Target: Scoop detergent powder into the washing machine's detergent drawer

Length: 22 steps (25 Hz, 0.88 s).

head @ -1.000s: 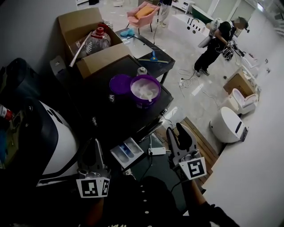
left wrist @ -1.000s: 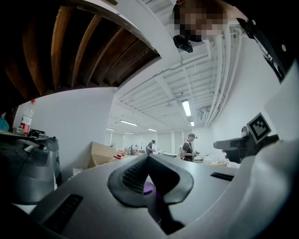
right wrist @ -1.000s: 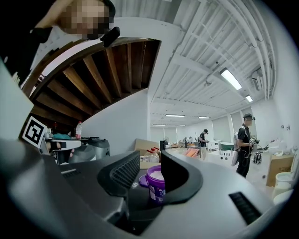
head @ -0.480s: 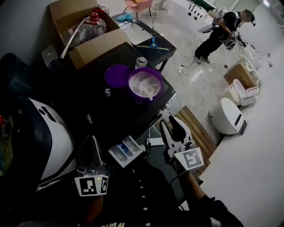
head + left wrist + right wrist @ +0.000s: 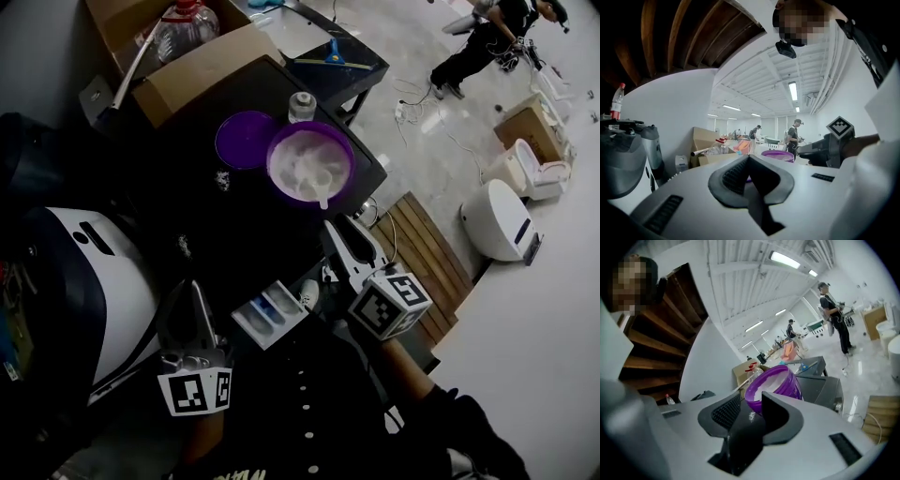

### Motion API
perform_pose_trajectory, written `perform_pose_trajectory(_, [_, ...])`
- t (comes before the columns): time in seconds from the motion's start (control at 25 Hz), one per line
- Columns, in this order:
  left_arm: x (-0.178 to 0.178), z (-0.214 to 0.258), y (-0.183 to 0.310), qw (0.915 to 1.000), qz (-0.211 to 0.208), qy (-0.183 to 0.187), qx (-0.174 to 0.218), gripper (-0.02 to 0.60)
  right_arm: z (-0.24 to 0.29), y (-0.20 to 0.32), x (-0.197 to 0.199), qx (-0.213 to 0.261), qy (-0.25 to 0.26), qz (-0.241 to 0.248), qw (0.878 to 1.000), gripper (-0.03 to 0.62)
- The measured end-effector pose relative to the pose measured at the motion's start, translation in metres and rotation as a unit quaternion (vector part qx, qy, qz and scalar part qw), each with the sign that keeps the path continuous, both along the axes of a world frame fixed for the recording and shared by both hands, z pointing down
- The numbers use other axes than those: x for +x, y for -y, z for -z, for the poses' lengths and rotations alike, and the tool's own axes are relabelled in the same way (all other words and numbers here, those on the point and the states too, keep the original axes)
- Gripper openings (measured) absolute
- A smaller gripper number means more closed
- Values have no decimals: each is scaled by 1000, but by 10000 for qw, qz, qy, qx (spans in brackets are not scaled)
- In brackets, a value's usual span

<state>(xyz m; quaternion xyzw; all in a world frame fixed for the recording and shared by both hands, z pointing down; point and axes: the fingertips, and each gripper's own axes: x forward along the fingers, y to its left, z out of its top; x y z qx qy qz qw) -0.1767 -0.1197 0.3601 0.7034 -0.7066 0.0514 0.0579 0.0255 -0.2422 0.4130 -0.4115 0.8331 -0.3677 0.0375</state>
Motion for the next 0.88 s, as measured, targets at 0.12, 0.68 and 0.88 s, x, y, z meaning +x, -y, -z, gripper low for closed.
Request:
perform_pose_trajectory(0.12, [4, -6, 8, 9999, -13, 56, -105, 14, -11, 9, -4, -505, 357, -260, 9977, 141])
perform_pose_trajectory(0.68, [9, -27, 30, 9989, -53, 38, -461, 14, -37, 29, -7, -1629, 1297, -832, 9745, 90])
perform_pose_trajectory(0.88, [14, -29, 33, 9988, -65, 29, -480, 14, -36, 28, -4, -1682, 1395, -817, 9724, 41])
